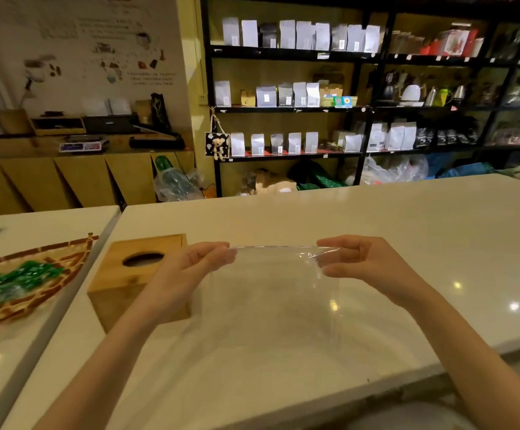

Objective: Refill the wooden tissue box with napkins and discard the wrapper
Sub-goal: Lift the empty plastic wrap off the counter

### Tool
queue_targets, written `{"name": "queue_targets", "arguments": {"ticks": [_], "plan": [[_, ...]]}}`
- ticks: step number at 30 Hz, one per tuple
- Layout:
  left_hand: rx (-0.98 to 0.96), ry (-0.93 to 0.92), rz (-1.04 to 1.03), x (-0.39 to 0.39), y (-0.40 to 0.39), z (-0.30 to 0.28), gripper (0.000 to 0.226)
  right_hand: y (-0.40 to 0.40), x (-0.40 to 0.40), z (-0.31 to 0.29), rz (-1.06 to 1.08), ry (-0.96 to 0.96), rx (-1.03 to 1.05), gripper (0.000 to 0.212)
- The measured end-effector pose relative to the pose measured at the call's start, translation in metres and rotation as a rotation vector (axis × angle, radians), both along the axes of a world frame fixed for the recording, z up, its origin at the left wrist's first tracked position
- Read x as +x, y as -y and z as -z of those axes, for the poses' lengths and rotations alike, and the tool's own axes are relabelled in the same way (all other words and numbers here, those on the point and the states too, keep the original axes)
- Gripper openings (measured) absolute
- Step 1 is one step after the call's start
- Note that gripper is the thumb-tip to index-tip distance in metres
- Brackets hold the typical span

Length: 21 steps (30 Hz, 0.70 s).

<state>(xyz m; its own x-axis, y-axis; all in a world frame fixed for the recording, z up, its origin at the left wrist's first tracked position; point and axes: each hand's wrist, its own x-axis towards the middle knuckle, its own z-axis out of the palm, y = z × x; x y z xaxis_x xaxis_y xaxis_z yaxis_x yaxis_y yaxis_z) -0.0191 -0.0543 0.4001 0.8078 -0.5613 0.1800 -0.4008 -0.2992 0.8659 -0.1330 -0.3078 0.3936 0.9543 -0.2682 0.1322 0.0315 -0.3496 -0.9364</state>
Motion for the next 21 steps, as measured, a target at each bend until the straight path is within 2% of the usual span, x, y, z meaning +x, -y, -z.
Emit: {"name": "queue_targets", "arguments": {"ticks": [3, 7, 8, 10, 13, 17, 21], "plan": [[0.212, 0.205, -0.055, -0.02, -0.014, 0.003, 0.038, -0.009, -0.01, -0.002, 0.063, 0.048, -0.237, 0.019], [0.237, 0.414, -0.223, -0.055, -0.026, 0.007, 0.019, -0.018, -0.031, -0.006, 0.078, 0.141, -0.481, 0.018], [0.253, 0.449, -0.242, -0.065, -0.029, 0.008, 0.016, -0.02, -0.038, -0.008, 0.05, 0.147, -0.498, 0.017], [0.294, 0.458, -0.255, -0.084, -0.034, 0.011, 0.01, -0.027, -0.056, -0.014, -0.058, 0.158, -0.352, 0.016], [0.206, 0.274, -0.181, -0.117, -0.049, 0.015, 0.002, -0.038, -0.079, -0.024, -0.219, 0.167, -0.115, 0.019], [0.115, -0.109, 0.166, -0.163, -0.069, 0.032, 0.008, -0.053, -0.09, -0.012, -0.307, 0.165, 0.063, 0.017], [0.054, -0.515, 0.344, -0.184, -0.079, 0.085, 0.013, -0.066, -0.088, 0.041, -0.388, -0.083, 0.152, 0.012]]}}
